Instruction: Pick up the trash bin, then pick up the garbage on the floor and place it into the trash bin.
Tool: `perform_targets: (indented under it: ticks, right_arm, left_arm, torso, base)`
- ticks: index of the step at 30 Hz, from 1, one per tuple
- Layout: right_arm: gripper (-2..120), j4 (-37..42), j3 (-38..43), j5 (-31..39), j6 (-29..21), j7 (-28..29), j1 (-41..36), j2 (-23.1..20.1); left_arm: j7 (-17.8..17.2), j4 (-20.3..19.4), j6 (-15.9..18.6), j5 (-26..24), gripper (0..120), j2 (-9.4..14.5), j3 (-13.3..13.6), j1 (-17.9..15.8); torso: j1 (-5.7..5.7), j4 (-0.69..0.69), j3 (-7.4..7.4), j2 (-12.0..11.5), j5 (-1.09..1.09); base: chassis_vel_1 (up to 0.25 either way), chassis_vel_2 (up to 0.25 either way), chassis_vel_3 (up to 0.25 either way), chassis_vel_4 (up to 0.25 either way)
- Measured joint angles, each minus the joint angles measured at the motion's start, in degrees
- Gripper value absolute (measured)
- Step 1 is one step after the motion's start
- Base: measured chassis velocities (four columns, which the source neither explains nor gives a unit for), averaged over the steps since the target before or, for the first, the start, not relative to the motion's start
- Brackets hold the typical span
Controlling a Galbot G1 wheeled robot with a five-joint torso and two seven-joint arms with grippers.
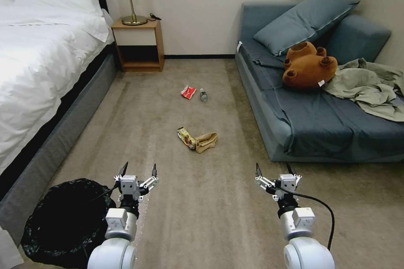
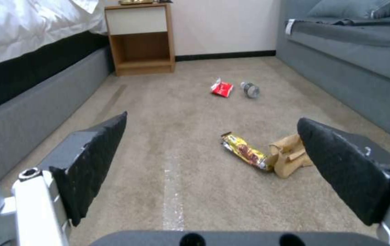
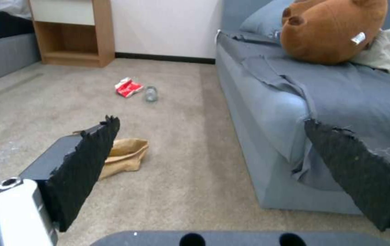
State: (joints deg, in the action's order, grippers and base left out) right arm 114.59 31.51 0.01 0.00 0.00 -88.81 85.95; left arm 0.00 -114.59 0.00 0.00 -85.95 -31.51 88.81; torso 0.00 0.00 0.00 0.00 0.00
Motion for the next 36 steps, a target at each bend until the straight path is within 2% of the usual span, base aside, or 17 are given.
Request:
perform_targets:
  ticks: [27,30,32,33,34,35,36]
  right_arm:
    - [100,0.03,0.01,0.09,-0.01,0.00,-0.05,-0.05]
    - [100,0.83,0.50,1.57,-1.00,0.07,-0.92,-0.88]
    - [100,2.52,1.89,4.76,-3.46,0.36,-3.20,-2.76]
    - [100,2.85,2.26,5.19,-3.79,0.52,-4.05,-3.39]
    - [100,2.85,2.26,5.19,-3.79,0.52,-4.05,-3.39]
    - [100,3.28,2.39,6.19,-4.35,0.45,-4.58,-4.06]
    - [100,3.80,2.88,7.21,-5.03,0.52,-5.23,-4.83]
  left_arm:
    - [-0.03,0.00,0.00,-0.12,100,0.08,0.01,-0.01]
    - [-0.78,-0.34,0.64,-1.54,100,1.05,0.04,-0.22]
    - [-2.52,-1.20,2.23,-4.54,100,3.24,0.03,-0.74]
    - [-2.95,-1.38,2.43,-5.02,100,4.10,-0.12,-0.86]
    - [-2.95,-1.38,2.43,-5.02,100,4.10,-0.12,-0.86]
    - [-3.27,-1.53,2.93,-6.10,100,4.79,0.07,-0.93]
    - [-3.96,-1.83,3.41,-7.11,100,5.55,-0.03,-1.13]
  torso:
    - [0.00,0.00,0.00,0.00,0.00]
    - [0.00,0.02,0.00,0.00,0.00]
    - [0.00,0.00,0.00,0.00,0.00]
    - [0.00,-0.06,0.00,0.01,-0.02]
    - [0.00,-0.06,0.00,0.01,-0.02]
    - [0.00,0.02,0.00,0.01,0.02]
    - [0.00,0.02,0.00,0.01,0.00]
  base:
    - [0.000,0.000,0.000,0.000]
    - [0.000,0.000,0.000,0.000]
    - [0.000,0.000,0.000,0.000]
    - [0.000,0.000,0.000,0.000]
    - [0.000,0.000,0.000,0.000]
    - [0.000,0.000,0.000,0.000]
    - [0.000,0.000,0.000,0.000]
